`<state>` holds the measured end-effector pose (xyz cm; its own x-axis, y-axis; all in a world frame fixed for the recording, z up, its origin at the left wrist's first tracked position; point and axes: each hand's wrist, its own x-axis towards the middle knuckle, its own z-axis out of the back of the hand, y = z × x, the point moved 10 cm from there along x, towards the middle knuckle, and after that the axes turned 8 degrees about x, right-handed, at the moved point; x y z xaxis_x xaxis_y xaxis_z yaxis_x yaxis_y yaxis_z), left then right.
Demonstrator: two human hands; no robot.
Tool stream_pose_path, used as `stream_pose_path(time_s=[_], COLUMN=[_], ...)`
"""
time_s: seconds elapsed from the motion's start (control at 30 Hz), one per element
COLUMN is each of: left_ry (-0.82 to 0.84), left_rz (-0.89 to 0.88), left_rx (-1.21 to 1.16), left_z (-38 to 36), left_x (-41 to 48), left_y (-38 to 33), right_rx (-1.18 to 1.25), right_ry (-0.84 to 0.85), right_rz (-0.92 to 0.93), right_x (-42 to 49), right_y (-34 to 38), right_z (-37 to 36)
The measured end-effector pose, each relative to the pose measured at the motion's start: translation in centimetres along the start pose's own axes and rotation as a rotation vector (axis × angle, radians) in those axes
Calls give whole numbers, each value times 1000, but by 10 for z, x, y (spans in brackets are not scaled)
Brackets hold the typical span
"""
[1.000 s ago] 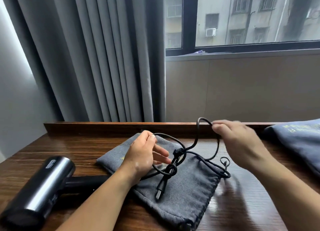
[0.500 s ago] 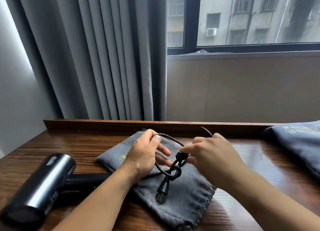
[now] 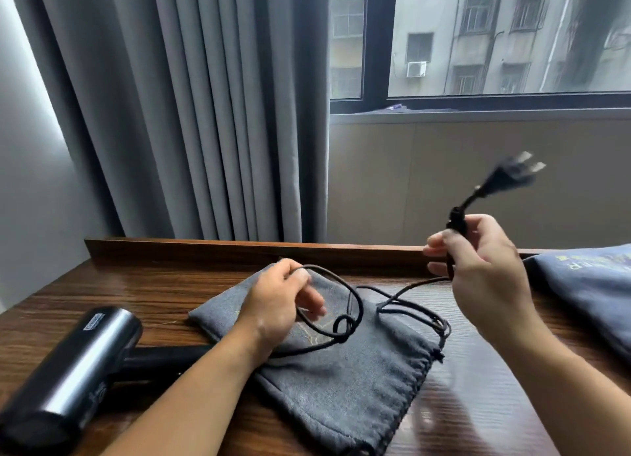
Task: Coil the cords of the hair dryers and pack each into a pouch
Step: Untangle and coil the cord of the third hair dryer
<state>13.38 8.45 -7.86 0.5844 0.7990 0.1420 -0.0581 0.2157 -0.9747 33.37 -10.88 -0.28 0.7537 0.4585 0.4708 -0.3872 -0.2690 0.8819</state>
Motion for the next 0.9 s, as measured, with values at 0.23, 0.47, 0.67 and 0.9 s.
stream_pose_path(time_s=[0.23,0.47,0.67,0.9], left_ry=[136,130,257,334], left_rz=[-9,-69,18,32], left_rx=[-682,-741,-909,-960], left_z=[9,12,-1,-5], left_x=[-4,-4,-10,-13], left_y=[-25,-35,-40,-38], right_rx=[-143,-250,-567,-696], right_ry=[176,356,506,732], right_rz=[-76,-91,85,151], right_x=[5,-11,-38,-71], right_y=[-27,-39,-21,-27], right_z=[-13,-41,-73,-103])
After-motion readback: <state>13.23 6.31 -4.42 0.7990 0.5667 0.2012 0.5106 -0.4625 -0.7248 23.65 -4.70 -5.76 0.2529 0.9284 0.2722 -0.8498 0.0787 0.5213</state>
